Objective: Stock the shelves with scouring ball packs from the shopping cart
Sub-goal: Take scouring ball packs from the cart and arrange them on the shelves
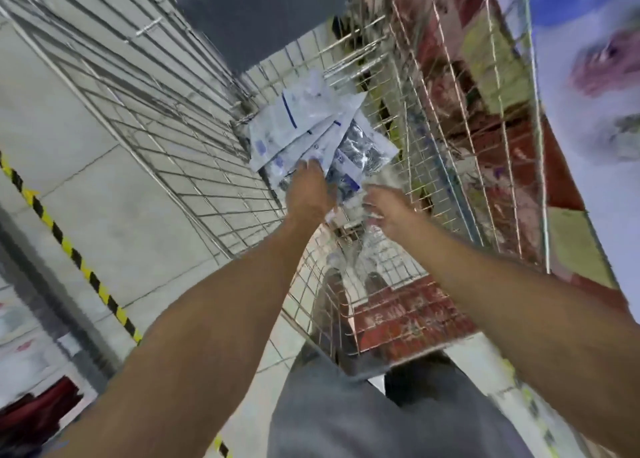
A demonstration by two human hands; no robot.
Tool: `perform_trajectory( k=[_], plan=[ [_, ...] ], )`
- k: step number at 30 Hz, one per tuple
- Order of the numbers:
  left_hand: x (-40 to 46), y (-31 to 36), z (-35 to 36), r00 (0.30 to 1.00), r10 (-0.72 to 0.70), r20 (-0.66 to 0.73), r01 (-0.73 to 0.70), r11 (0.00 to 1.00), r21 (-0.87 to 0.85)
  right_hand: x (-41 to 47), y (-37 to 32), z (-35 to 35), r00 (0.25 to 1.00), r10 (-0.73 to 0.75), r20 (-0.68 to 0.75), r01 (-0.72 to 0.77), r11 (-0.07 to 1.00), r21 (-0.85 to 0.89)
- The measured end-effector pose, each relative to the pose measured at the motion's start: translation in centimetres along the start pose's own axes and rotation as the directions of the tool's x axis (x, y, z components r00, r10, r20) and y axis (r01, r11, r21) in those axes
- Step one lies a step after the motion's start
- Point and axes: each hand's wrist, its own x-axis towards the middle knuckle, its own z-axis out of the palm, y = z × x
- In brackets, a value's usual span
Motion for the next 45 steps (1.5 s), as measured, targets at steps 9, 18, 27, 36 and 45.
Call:
perform_trajectory(
  k=[9, 18, 27, 36, 45],
  plan=[
    [3.6, -0.7, 1.2, 0.985, 0.040, -0.168, -0.035, 0.999, 0.032, 4.5, -1.1, 2.9, 1.000, 0.028, -0.006, -0.026, 0.979, 0.201],
    [3.5, -0.5, -0.6, 0.985, 0.090, -0.148, -0.094, 0.995, -0.019, 4.3, -1.4, 2.3, 0.999, -0.031, -0.034, 0.039, 0.967, 0.253],
    [-5.8, 2.0, -5.8, 0.997, 0.027, 0.070, 0.017, 0.821, -0.570, -5.3, 0.2, -4.0, 0.977, -0.176, -0.124, 0.207, 0.924, 0.320],
    [-18.6, 1.7, -11.4, 0.964, 0.075, 0.256, 0.220, 0.320, -0.921, -18.2, 1.5, -10.5, 0.961, -0.257, -0.105, 0.277, 0.903, 0.328],
    [-28.5, 1.9, -13.2, 0.937, 0.248, 0.244, 0.190, 0.223, -0.956, -28.7, 6.0, -13.7, 0.878, -0.428, -0.214, 0.477, 0.819, 0.320]
  ],
)
